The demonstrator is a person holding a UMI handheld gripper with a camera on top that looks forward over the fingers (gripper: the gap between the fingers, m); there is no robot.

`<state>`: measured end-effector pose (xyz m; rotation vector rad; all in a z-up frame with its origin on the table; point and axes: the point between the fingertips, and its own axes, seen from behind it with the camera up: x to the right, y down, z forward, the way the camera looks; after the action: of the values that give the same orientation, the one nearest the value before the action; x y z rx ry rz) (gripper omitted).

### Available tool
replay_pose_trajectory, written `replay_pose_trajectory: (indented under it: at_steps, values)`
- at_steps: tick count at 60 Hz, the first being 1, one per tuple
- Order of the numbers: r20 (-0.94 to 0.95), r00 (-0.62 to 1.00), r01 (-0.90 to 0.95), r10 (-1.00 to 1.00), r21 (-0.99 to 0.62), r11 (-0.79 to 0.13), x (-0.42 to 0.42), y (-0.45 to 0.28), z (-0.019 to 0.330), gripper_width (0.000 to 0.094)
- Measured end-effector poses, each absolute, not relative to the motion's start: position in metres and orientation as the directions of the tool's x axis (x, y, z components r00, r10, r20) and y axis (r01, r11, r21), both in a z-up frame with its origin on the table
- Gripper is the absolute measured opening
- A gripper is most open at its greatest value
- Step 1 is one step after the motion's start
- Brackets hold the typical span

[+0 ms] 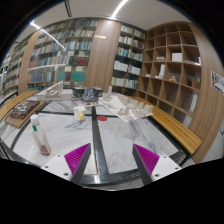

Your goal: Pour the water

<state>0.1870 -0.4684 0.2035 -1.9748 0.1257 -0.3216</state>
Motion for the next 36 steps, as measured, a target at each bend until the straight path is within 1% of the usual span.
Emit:
replay_pose_trajectory:
  at_steps: [2,3,8,17,23,27,32,36]
  values:
    - [0.166,0.958,0.055,-0.232,-0.906,-0.419,0.188,-0.466,0.197,0.0857]
    - [0.166,0.958,0.054,-0.232,-0.904,-0.424,0.187,-0.471,0.199,0.0857]
    - [0.165,0.959,0.049,-0.229,-0.897,-0.440,0.184,-0.478,0.180,0.0858]
    - [0.180,0.963,0.062,-0.201,-0.872,-0.486,0.170,-0.499,0.134,0.0858]
    - [0.153,0.978,0.060,-0.141,-0.857,-0.512,0.129,-0.508,0.103,0.0864]
    - [0.133,0.987,0.067,-0.096,-0.860,-0.506,0.093,-0.507,0.089,0.0862]
    - [0.097,0.995,0.071,-0.029,-0.871,-0.486,0.042,-0.492,0.080,0.0861]
    - [0.064,0.998,0.067,0.022,-0.885,-0.461,-0.001,-0.474,0.080,0.0861]
